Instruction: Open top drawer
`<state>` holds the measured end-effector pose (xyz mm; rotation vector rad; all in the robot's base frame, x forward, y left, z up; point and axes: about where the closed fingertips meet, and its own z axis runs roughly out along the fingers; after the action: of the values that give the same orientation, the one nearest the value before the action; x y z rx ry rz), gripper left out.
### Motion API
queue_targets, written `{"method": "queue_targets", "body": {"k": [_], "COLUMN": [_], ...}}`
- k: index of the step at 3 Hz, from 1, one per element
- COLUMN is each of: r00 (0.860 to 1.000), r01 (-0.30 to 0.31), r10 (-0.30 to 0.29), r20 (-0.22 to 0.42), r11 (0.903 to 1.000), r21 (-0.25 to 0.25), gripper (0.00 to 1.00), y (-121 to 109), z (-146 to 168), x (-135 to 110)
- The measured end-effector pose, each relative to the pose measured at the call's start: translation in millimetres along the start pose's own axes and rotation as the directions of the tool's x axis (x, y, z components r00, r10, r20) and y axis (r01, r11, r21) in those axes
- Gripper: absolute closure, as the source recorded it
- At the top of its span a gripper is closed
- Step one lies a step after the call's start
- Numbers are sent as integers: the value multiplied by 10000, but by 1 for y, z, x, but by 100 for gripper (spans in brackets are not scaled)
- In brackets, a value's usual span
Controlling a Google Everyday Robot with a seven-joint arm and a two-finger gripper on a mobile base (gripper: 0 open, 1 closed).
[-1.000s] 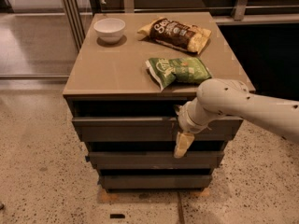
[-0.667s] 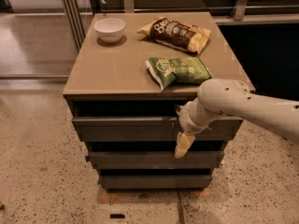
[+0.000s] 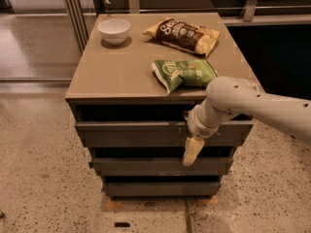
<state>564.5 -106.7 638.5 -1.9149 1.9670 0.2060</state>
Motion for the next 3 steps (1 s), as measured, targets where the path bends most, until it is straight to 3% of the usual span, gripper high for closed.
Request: {"method": "queue_targets", "body": {"k": [3], "r00": [9967], "r01": [-812], "r10": [807], "r20": [-93], "r11": [9846], "r21": [-1549], "gripper": [0], "y": [25], "z": [-14], "x": [7]}}
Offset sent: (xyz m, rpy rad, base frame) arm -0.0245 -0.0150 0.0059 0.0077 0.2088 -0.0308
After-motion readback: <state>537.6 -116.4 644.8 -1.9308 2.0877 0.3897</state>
